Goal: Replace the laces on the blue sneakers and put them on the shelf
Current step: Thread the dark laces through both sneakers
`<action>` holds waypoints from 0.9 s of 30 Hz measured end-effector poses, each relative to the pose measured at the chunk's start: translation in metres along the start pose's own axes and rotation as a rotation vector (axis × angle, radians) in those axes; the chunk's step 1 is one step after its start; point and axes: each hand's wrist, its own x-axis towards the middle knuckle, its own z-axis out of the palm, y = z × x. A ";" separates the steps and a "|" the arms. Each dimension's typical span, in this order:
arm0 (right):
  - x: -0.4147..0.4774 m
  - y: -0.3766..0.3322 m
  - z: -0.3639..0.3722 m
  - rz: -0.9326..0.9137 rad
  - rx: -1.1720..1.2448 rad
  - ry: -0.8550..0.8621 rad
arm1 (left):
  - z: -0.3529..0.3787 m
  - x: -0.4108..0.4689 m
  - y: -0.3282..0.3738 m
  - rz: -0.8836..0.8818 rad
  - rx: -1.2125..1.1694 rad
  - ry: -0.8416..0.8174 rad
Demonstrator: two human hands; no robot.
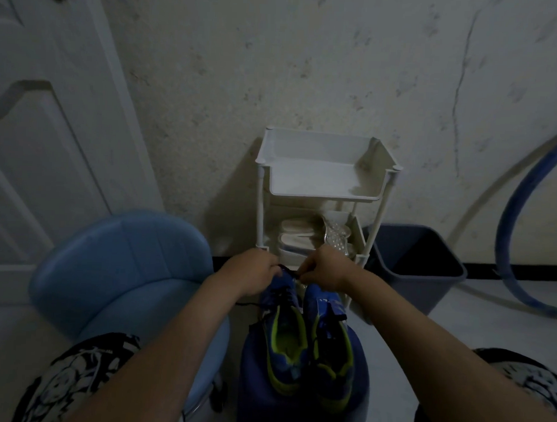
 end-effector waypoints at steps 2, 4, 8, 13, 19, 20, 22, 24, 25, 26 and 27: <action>0.001 0.002 0.001 0.034 -0.020 0.056 | -0.002 0.000 -0.002 -0.036 0.028 -0.061; 0.003 0.005 0.003 0.058 0.002 0.076 | -0.001 0.001 -0.003 -0.076 0.087 -0.165; 0.003 0.003 0.012 0.042 0.027 0.084 | 0.010 0.001 -0.005 -0.099 0.048 -0.248; 0.004 0.000 0.017 0.015 0.009 0.080 | 0.029 0.005 0.003 0.014 -0.314 -0.033; 0.006 0.006 0.029 0.067 -0.010 0.077 | 0.044 0.010 0.000 -0.105 -0.403 0.066; 0.007 0.007 0.032 0.079 -0.033 0.060 | 0.045 0.011 -0.001 -0.120 -0.381 0.068; 0.008 0.010 0.039 0.119 -0.095 -0.010 | 0.049 0.013 -0.005 -0.128 -0.311 0.065; 0.004 0.012 0.047 0.167 -0.157 -0.080 | 0.056 0.014 -0.011 -0.109 -0.226 0.046; 0.003 0.014 0.050 0.188 -0.173 -0.107 | 0.059 0.014 -0.014 -0.096 -0.178 0.031; 0.004 0.016 0.054 0.196 -0.171 -0.128 | 0.063 0.013 -0.016 -0.080 -0.132 0.015; 0.005 0.018 0.057 0.208 -0.151 -0.148 | 0.065 0.013 -0.018 -0.060 -0.095 0.003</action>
